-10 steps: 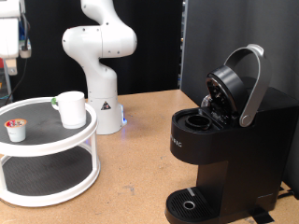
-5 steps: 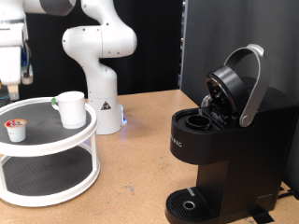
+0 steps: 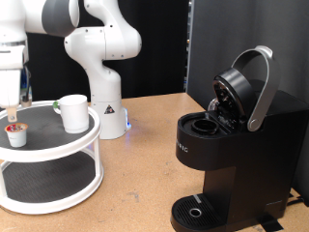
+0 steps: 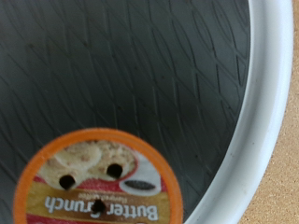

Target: Make a cup of coffee with the keurig machine

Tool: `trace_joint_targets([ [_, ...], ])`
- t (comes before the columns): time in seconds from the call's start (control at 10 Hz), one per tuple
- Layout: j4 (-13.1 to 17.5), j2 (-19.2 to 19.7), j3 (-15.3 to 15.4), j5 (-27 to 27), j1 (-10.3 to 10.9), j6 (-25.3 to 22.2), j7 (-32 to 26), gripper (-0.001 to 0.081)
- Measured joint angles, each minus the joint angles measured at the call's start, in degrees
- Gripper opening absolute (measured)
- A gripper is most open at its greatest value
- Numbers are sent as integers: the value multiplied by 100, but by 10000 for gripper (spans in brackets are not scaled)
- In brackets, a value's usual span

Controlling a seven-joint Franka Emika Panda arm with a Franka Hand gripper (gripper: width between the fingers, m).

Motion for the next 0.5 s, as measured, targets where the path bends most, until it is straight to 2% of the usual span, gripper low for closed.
trace_joint_targets([
  [0.5, -115, 524, -88, -28, 0, 689, -20, 806],
])
